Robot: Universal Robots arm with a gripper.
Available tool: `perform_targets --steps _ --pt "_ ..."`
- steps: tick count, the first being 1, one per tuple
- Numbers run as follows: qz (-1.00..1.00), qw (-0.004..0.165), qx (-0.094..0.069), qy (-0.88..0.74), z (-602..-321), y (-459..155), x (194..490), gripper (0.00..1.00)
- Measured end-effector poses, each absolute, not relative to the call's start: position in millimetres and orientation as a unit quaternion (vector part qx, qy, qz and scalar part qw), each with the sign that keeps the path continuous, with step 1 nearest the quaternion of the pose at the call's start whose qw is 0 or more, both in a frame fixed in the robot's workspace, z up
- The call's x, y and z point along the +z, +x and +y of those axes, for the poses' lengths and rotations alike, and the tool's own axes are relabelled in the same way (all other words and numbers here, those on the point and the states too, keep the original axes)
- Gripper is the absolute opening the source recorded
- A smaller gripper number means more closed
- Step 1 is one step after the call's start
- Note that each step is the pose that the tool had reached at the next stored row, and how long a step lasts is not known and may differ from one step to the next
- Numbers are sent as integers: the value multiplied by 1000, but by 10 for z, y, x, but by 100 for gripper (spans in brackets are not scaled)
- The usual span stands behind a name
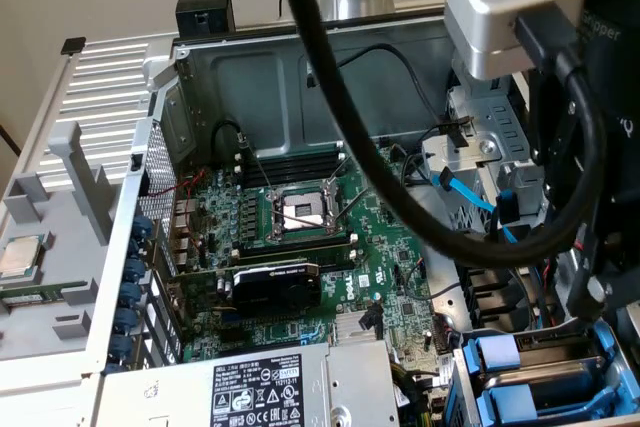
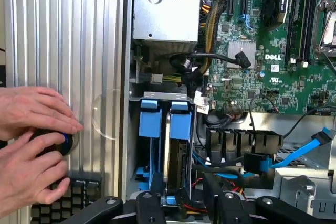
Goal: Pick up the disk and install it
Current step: 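Insert the first disk wire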
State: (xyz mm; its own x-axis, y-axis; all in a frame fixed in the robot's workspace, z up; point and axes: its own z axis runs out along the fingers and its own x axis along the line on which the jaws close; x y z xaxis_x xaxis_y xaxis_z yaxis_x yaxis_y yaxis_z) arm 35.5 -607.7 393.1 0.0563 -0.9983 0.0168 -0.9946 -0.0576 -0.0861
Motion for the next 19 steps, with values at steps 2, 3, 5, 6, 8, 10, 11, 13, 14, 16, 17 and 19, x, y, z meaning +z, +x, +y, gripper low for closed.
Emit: perform_targets --steps 2,3,5,6,8,10,11,13,14,16,17,19 --pt "680 26 -35 -732 -6077 387 3931 44" --pt "678 26 -35 -734 -6077 405 3928 44" --pt "677 26 -34 -735 -6083 427 3919 44" --pt "676 27 -33 -736 -6090 429 3909 44" --pt "675 27 -31 -737 -6107 429 3882 44" --pt "674 29 -28 -737 -6131 429 3855 44" --pt "674 30 -27 -738 -6141 429 3842 44" --pt "673 32 -25 -739 -6160 430 3817 44" --pt "673 33 -23 -739 -6169 431 3808 44" --pt "671 36 -20 -740 -6178 433 3794 44" --pt "670 38 -19 -741 -6178 438 3793 44" --pt "667 39 -18 -743 -6179 451 3793 44"
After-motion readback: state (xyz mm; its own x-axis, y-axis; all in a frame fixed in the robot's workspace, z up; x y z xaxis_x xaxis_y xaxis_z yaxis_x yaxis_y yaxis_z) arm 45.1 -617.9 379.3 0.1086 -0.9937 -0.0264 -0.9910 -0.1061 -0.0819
